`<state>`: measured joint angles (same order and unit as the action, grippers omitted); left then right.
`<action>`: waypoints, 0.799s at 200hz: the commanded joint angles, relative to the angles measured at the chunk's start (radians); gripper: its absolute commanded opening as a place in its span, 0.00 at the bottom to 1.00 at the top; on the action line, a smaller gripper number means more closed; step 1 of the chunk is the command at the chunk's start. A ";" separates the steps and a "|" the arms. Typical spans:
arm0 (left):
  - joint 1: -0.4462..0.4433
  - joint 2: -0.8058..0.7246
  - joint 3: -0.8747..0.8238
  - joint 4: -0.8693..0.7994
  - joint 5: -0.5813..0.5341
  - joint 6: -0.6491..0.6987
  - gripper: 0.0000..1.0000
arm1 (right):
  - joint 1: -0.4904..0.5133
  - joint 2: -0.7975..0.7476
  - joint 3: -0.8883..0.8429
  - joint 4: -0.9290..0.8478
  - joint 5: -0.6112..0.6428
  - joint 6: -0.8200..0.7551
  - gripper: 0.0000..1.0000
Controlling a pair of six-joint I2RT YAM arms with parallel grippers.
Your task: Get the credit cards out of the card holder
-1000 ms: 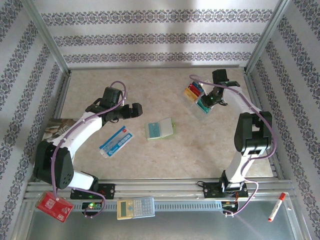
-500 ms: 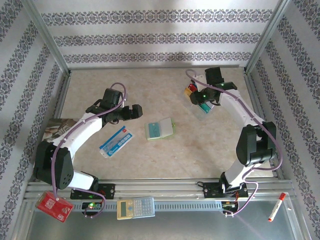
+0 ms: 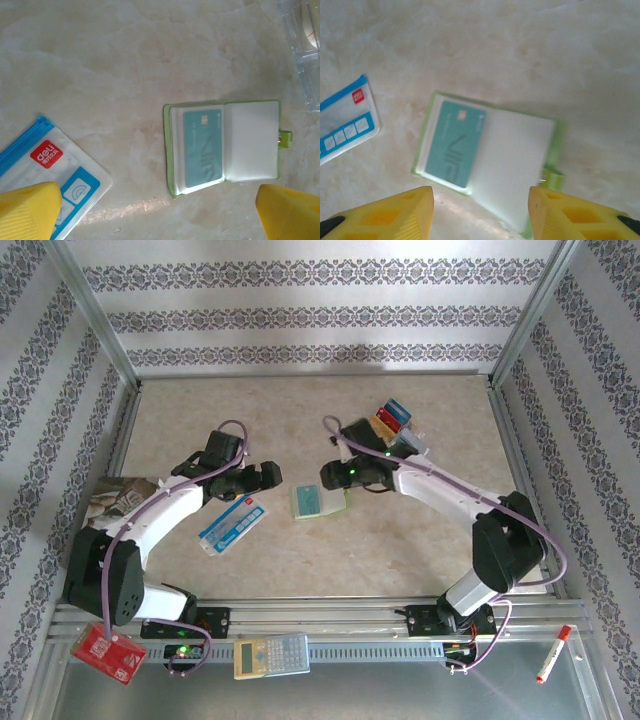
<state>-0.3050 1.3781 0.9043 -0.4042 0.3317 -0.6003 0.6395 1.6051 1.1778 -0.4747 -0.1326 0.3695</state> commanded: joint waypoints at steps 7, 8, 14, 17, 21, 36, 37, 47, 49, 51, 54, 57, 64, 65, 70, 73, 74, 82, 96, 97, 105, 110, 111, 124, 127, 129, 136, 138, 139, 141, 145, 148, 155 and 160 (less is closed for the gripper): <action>0.018 -0.018 -0.013 0.024 -0.031 -0.045 1.00 | 0.080 0.114 0.049 -0.027 0.125 0.042 0.56; 0.018 -0.018 -0.013 0.025 -0.033 -0.046 1.00 | 0.084 0.118 0.051 -0.029 0.130 0.041 0.56; 0.018 -0.019 -0.015 0.025 -0.036 -0.050 1.00 | 0.101 0.143 0.068 -0.044 0.170 0.034 0.57; 0.020 -0.020 -0.017 0.025 -0.040 -0.053 1.00 | 0.111 0.154 0.075 -0.050 0.191 0.029 0.57; 0.021 -0.020 -0.019 0.025 -0.040 -0.056 1.00 | 0.122 0.169 0.084 -0.059 0.222 0.026 0.57; 0.026 -0.025 -0.025 0.022 -0.044 -0.059 1.00 | 0.140 0.206 0.101 -0.071 0.283 0.029 0.58; 0.026 -0.026 -0.025 0.022 -0.045 -0.059 1.00 | 0.141 0.207 0.101 -0.070 0.285 0.030 0.59; 0.030 -0.031 -0.031 0.021 -0.046 -0.058 1.00 | 0.142 0.223 0.098 -0.055 0.295 0.037 0.60; 0.030 -0.031 -0.030 0.021 -0.047 -0.058 1.00 | 0.140 0.225 0.097 -0.053 0.296 0.036 0.60; 0.032 -0.031 -0.030 0.020 -0.048 -0.058 1.00 | 0.140 0.229 0.098 -0.052 0.296 0.037 0.61; 0.032 -0.033 -0.030 0.019 -0.049 -0.057 1.00 | 0.141 0.234 0.100 -0.051 0.297 0.036 0.61; 0.033 -0.033 -0.031 0.018 -0.048 -0.057 1.00 | 0.141 0.239 0.102 -0.051 0.297 0.034 0.61; 0.037 -0.034 -0.033 0.017 -0.049 -0.056 1.00 | 0.141 0.254 0.110 -0.054 0.296 0.030 0.62; 0.037 -0.034 -0.033 0.017 -0.049 -0.056 1.00 | 0.140 0.256 0.111 -0.054 0.295 0.029 0.63; 0.039 -0.034 -0.030 0.016 -0.051 -0.056 1.00 | 0.141 0.266 0.116 -0.054 0.287 0.022 0.63; 0.040 -0.034 -0.032 0.016 -0.050 -0.056 1.00 | 0.141 0.272 0.119 -0.055 0.283 0.018 0.63; 0.040 -0.034 -0.032 0.016 -0.050 -0.055 1.00 | 0.141 0.275 0.120 -0.056 0.282 0.018 0.63; 0.040 -0.034 -0.031 0.018 -0.047 -0.056 1.00 | 0.140 0.290 0.127 -0.055 0.272 0.015 0.64; 0.041 -0.031 -0.031 0.024 -0.037 -0.054 1.00 | 0.141 0.314 0.132 -0.041 0.251 0.005 0.64; 0.041 -0.031 -0.030 0.024 -0.036 -0.053 1.00 | 0.140 0.315 0.133 -0.041 0.252 0.006 0.64; 0.042 -0.028 -0.029 0.030 -0.024 -0.049 1.00 | 0.140 0.328 0.137 -0.040 0.252 0.006 0.64; 0.041 -0.026 -0.028 0.031 -0.017 -0.047 1.00 | 0.140 0.334 0.141 -0.043 0.253 0.004 0.64; 0.041 -0.025 -0.027 0.031 -0.015 -0.047 1.00 | 0.140 0.335 0.142 -0.043 0.255 0.005 0.64; 0.042 -0.019 -0.024 0.030 0.003 -0.046 1.00 | 0.139 0.347 0.144 -0.045 0.266 0.009 0.64; 0.042 -0.018 -0.024 0.030 0.008 -0.045 1.00 | 0.139 0.349 0.143 -0.045 0.266 0.010 0.64; 0.042 -0.018 -0.023 0.030 0.012 -0.045 1.00 | 0.138 0.350 0.143 -0.045 0.266 0.011 0.64; 0.041 -0.018 -0.024 0.031 0.021 -0.044 1.00 | 0.137 0.354 0.140 -0.044 0.265 0.013 0.64; 0.042 -0.019 -0.025 0.032 0.023 -0.044 1.00 | 0.136 0.353 0.139 -0.044 0.264 0.014 0.64; 0.042 -0.018 -0.025 0.033 0.024 -0.044 0.99 | 0.135 0.354 0.139 -0.043 0.263 0.015 0.63; 0.042 -0.019 -0.026 0.033 0.024 -0.044 0.99 | 0.134 0.355 0.137 -0.042 0.262 0.014 0.63; 0.042 -0.020 -0.027 0.036 0.028 -0.044 0.99 | 0.132 0.357 0.135 -0.041 0.260 0.014 0.63; 0.043 -0.020 -0.028 0.037 0.031 -0.043 0.99 | 0.132 0.358 0.134 -0.041 0.255 0.013 0.63; 0.042 -0.020 -0.031 0.043 0.040 -0.044 0.99 | 0.129 0.364 0.132 -0.041 0.247 0.012 0.63; 0.041 -0.019 -0.033 0.048 0.048 -0.042 0.99 | 0.129 0.366 0.129 -0.041 0.246 0.011 0.63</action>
<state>-0.2729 1.3678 0.8787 -0.4034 0.3389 -0.6411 0.7807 1.9522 1.2964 -0.5064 0.1085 0.3874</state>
